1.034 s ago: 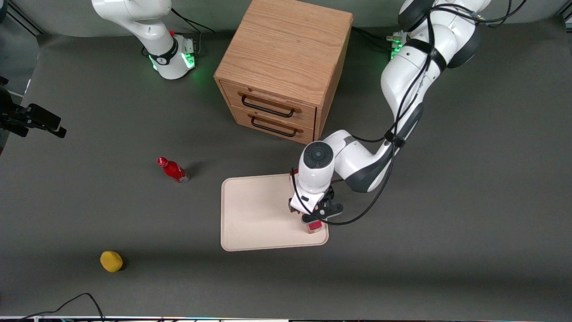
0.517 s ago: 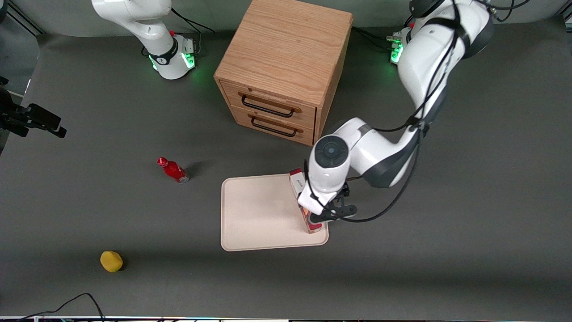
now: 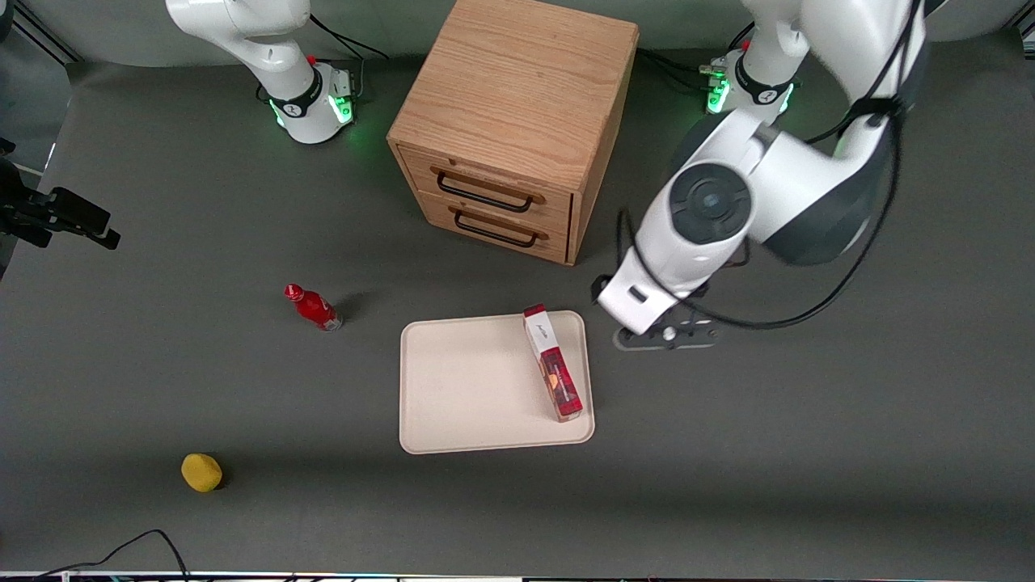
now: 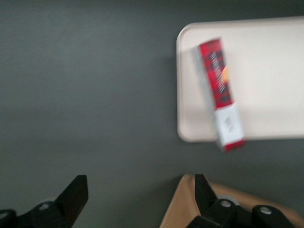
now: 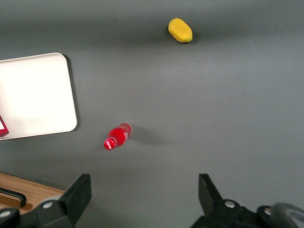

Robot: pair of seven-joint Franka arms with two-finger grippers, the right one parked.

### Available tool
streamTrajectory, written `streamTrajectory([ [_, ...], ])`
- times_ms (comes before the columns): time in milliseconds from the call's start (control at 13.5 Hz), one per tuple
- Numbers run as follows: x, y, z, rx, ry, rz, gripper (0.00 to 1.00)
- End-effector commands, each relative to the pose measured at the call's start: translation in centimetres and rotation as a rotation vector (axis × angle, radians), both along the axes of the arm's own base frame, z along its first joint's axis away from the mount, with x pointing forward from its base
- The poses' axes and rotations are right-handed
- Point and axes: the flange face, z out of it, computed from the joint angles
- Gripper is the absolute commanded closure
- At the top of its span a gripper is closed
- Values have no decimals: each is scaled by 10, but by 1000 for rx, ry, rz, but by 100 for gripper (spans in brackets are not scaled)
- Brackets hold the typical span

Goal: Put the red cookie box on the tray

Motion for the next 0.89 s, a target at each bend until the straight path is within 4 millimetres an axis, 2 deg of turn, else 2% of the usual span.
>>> streamTrajectory([
  [0, -24, 84, 19, -8, 47, -74, 0],
  [74, -30, 118, 24, -8, 49, -98, 0],
  [148, -39, 144, 27, 10, 54, -105, 0],
  [443, -62, 231, 41, 100, 44, -124, 0],
  [664, -68, 286, 52, 89, 31, -124, 0],
  [812, -72, 304, 59, 75, 4, -93, 0],
])
